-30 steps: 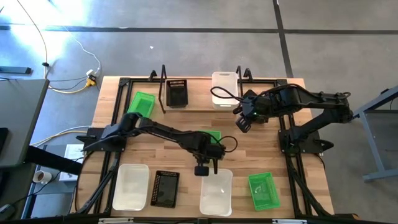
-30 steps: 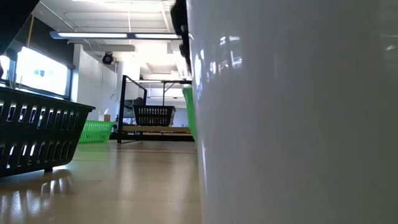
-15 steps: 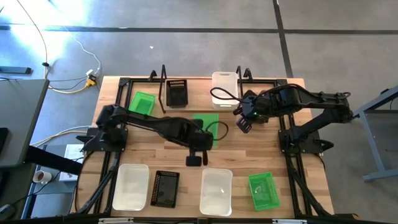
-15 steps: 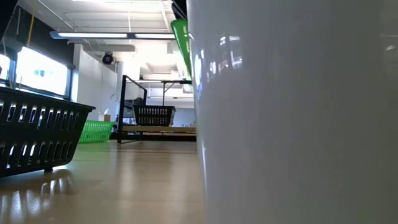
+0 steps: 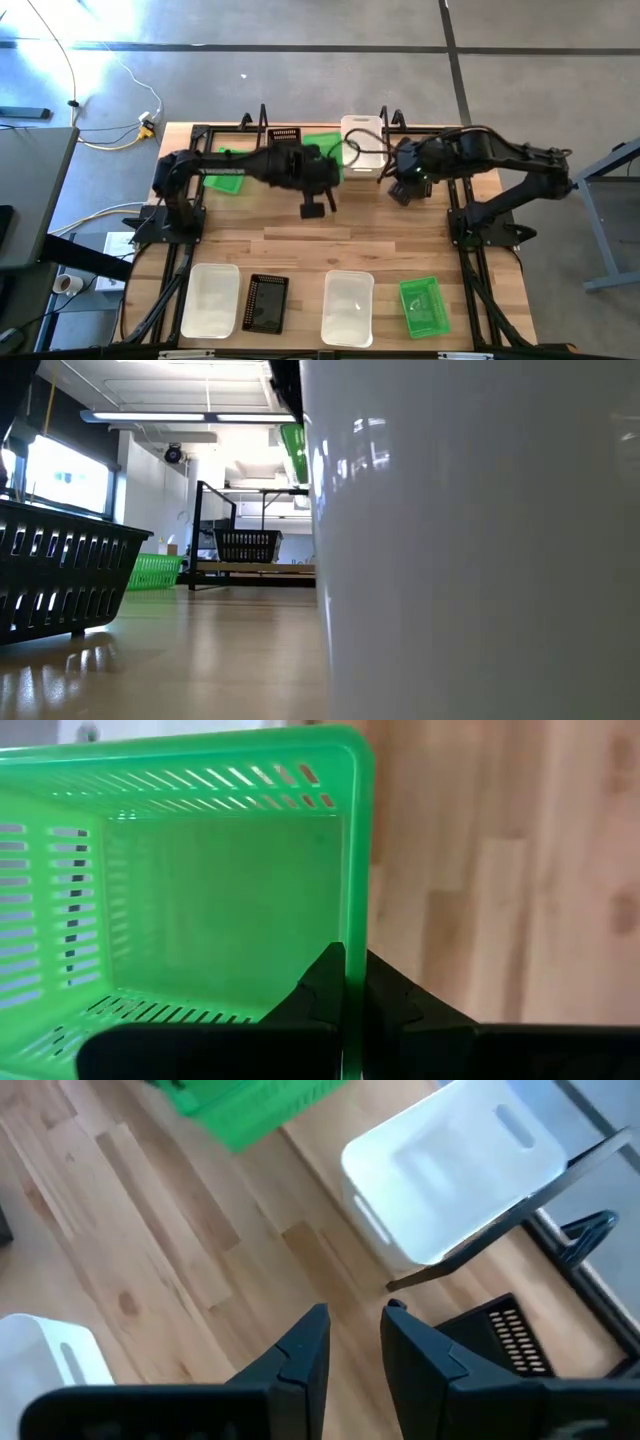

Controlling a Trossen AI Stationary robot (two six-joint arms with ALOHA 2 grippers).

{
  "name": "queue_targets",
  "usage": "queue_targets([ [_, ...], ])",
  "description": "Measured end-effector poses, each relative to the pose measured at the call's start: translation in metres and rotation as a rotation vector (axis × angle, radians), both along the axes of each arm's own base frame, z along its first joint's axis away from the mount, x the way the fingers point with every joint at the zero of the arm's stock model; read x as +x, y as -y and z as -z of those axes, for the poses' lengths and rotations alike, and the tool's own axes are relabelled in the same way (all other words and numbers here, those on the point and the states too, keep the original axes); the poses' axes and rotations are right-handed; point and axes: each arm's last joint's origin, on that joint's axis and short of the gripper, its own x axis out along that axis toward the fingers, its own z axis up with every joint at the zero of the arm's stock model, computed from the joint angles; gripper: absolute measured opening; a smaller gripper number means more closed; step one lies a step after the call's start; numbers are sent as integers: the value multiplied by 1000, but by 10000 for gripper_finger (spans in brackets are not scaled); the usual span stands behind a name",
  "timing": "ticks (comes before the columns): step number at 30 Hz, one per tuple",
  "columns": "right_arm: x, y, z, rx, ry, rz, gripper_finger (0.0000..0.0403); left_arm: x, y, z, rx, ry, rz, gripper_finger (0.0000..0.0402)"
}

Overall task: Stack baskets on shelf by color
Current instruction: Put the middle green bin on the shelf

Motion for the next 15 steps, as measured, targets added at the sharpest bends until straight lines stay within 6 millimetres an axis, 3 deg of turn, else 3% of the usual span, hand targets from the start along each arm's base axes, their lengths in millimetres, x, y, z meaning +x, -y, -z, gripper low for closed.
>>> queue_targets([
  [5, -21, 12, -12, -20, 57, 43, 81, -7, -27, 6, -33, -26, -33, 0],
  [15, -44, 27, -25, -73, 125, 89, 81, -5, -47, 47, -26, -36, -7, 0],
])
